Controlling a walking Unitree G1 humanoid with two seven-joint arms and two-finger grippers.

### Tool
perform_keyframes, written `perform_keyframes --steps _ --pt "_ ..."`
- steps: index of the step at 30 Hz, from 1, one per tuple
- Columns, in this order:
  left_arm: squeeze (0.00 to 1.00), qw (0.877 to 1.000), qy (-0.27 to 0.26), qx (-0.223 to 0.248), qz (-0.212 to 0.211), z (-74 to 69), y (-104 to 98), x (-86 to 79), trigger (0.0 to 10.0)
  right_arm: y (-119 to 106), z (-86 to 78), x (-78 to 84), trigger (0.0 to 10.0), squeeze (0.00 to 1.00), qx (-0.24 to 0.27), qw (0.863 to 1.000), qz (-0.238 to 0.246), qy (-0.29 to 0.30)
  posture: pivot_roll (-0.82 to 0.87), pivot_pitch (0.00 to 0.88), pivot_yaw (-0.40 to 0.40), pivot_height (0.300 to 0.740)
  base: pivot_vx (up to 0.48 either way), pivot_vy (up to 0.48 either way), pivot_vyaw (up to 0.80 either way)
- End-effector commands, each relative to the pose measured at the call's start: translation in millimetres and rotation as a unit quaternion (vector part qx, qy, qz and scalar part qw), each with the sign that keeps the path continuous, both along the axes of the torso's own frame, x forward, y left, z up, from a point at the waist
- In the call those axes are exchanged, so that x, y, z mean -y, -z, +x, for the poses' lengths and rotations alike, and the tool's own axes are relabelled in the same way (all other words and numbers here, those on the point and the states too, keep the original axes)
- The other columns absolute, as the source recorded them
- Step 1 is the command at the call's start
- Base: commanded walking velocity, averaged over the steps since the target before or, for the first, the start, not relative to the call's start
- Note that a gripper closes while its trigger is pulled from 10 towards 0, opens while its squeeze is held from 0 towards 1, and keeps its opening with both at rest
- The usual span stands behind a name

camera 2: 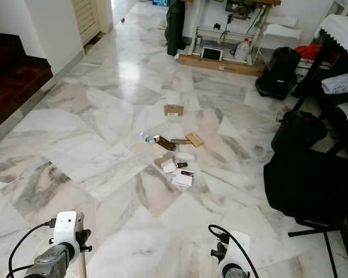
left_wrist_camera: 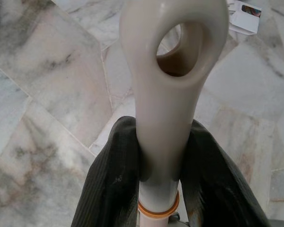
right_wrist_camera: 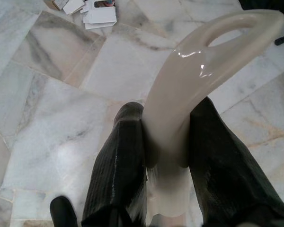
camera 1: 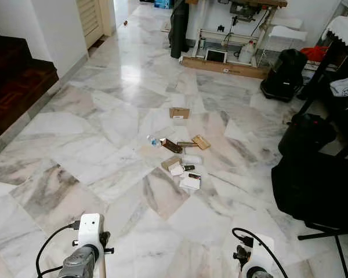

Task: Sweep floor

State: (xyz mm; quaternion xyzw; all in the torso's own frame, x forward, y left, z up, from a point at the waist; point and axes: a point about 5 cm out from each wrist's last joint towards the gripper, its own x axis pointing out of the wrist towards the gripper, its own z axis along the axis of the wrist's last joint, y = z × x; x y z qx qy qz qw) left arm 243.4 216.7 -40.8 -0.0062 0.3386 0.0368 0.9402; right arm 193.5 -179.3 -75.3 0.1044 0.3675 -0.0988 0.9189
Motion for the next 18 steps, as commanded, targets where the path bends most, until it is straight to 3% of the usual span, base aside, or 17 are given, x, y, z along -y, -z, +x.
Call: perform_keyframes --steps 1,8,18 --pt "0.0 1.0 0.003 -0.007 -0.005 -2.8 2.4 1.1 10.0 0.6 -0.4 -3.2 10.0 0.0 0.001 1.0 0.015 0.014 0.11 0.047 -0.065 0.74 0.0 0.0 0.0" --pt "0.0 1.0 0.001 -0.008 -0.007 -3.7 3.0 0.6 10.0 -1.9 3.2 -3.9 10.0 0.0 0.014 1.0 0.019 0.008 0.11 0.052 -0.068 0.74 0.0 0.0 -0.23" --pt "0.0 1.0 -0.002 -0.006 -0.012 -4.1 3.2 1.1 10.0 -3.1 5.7 -4.7 10.0 0.0 0.018 1.0 0.02 0.005 0.11 0.051 -0.072 0.74 0.203 0.0 0.0"
